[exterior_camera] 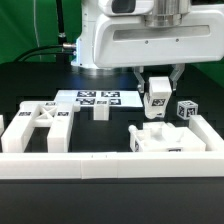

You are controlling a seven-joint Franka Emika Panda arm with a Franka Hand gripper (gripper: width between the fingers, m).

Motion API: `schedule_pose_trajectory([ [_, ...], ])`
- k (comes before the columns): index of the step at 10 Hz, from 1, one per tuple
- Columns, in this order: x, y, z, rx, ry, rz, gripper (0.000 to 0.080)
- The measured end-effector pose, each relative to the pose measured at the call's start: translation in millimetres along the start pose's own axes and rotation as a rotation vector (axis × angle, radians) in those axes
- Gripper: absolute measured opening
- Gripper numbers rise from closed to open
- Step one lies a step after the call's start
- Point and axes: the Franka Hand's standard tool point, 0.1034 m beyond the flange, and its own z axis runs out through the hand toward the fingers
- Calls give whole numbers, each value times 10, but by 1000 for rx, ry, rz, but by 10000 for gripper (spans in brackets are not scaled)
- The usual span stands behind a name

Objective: Assemble chair

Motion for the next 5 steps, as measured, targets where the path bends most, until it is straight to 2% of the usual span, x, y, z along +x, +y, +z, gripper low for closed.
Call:
schedule_pose_trajectory([
  [1, 39, -107, -27, -1, 83, -9, 285],
  [2, 72, -230, -65, 1, 113, -27, 285],
  [3, 211, -374, -142, 6, 218, -42, 285],
  [4, 239, -422, -150, 9, 299, -54, 285],
  [5, 210, -392, -124, 8, 333, -51, 285],
])
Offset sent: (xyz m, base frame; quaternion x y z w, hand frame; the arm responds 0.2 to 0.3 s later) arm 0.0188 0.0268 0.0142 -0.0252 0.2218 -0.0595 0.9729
